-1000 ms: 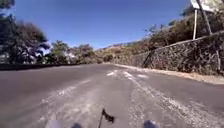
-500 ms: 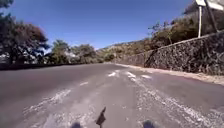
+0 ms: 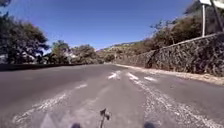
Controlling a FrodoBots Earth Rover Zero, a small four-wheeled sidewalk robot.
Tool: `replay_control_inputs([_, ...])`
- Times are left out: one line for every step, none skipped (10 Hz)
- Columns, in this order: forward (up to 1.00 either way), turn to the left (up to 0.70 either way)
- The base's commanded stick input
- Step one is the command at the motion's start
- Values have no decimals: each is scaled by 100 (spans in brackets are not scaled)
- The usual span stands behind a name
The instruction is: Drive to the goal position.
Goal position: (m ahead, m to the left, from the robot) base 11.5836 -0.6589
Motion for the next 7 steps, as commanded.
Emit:
replay_control_inputs([70,0])
replay_control_inputs([70,0])
replay_control_inputs([70,0])
replay_control_inputs([70,0])
replay_control_inputs([70,0])
replay_control_inputs([70,0])
replay_control_inputs([70,0])
